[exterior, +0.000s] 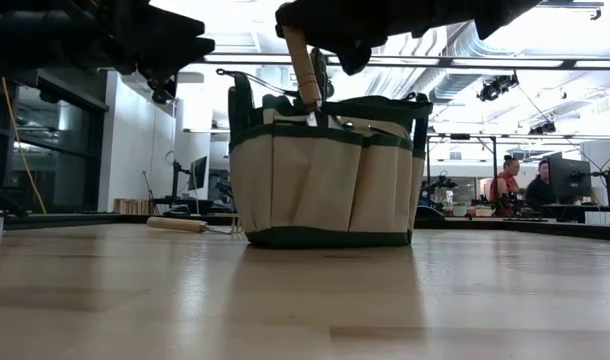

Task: Pick & Place Garden tools in Gardening bag
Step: Put the brown trowel into the brown gardening bag

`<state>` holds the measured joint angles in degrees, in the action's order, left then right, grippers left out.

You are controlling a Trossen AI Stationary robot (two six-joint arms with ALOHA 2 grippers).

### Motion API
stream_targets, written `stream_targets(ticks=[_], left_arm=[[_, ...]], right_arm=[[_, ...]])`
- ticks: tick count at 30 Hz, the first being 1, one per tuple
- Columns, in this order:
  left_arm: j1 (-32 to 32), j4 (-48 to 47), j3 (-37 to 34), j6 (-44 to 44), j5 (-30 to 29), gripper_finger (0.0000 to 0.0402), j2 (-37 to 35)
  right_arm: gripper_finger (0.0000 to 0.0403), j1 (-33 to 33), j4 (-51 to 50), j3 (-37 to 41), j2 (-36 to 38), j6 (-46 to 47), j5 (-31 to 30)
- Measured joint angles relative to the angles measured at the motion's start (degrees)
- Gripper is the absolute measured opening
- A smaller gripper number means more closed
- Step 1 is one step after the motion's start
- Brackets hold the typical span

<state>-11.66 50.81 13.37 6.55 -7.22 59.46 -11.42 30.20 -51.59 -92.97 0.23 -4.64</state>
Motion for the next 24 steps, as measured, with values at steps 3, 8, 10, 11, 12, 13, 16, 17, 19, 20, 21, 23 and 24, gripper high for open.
stream_targets(ticks=[3, 8, 10, 11, 12, 13, 16, 17, 19, 20, 21, 23, 24], left_arm=[[0.0, 0.0, 0.0, 0.0, 0.01, 0.0124, 0.0], [0.0, -0.04, 0.0, 0.0, 0.04, 0.0124, 0.0], [0.0, -0.21, 0.0, 0.05, 0.06, 0.0124, 0.0], [0.0, -0.4, 0.0, 0.22, 0.16, 0.0124, 0.0], [0.0, -0.5, 0.0, 0.33, 0.24, 0.0124, 0.0], [0.0, -0.57, 0.0, 0.39, 0.24, 0.0124, 0.0], [0.0, -0.94, 0.0, 0.81, 0.24, 0.0124, 0.0], [0.0, -1.09, 0.0, 0.85, 0.24, 0.0124, 0.0], [0.0, -1.29, 0.0, 1.07, 0.22, 0.0124, 0.0], [0.0, -1.31, 0.0, 1.09, 0.22, 0.0124, 0.0], [0.0, -1.28, -0.02, 1.16, 0.22, 0.0124, 0.0], [0.0, -1.29, -0.02, 1.25, 0.22, 0.0124, 0.0], [0.0, -1.29, -0.02, 1.25, 0.22, 0.0124, 0.0]], right_arm=[[0.0067, 0.0, 0.0, 0.0, 0.0, 1.37, -0.1], [0.0068, -0.02, -0.15, 0.0, 0.0, 1.88, -1.4], [0.0068, -0.02, -0.17, 0.0, 0.0, 2.44, -1.46], [0.0068, -0.02, -0.19, 0.0, 0.0, 2.76, -1.46], [0.0068, -0.04, -0.23, 0.0, 0.0, 2.98, -1.46], [0.0068, -0.02, -0.25, 0.0, 0.0, 3.03, -1.46], [0.0068, -0.02, -0.55, 0.0, 0.0, 3.23, -1.46], [0.0068, 0.04, -0.78, 0.0, 0.0, 3.24, -1.46], [0.0068, 0.26, -0.94, 0.0, 0.02, 4.05, -1.44], [0.0068, 0.5, -0.98, 0.0, 0.02, 4.77, -1.52], [0.0069, 0.69, -1.06, 0.0, 0.02, 5.36, -1.54], [0.0074, 1.12, -1.3, 0.0, 0.02, 5.91, -1.56], [0.0079, 1.3, -1.4, 0.0, 0.02, 6.01, -1.49]])
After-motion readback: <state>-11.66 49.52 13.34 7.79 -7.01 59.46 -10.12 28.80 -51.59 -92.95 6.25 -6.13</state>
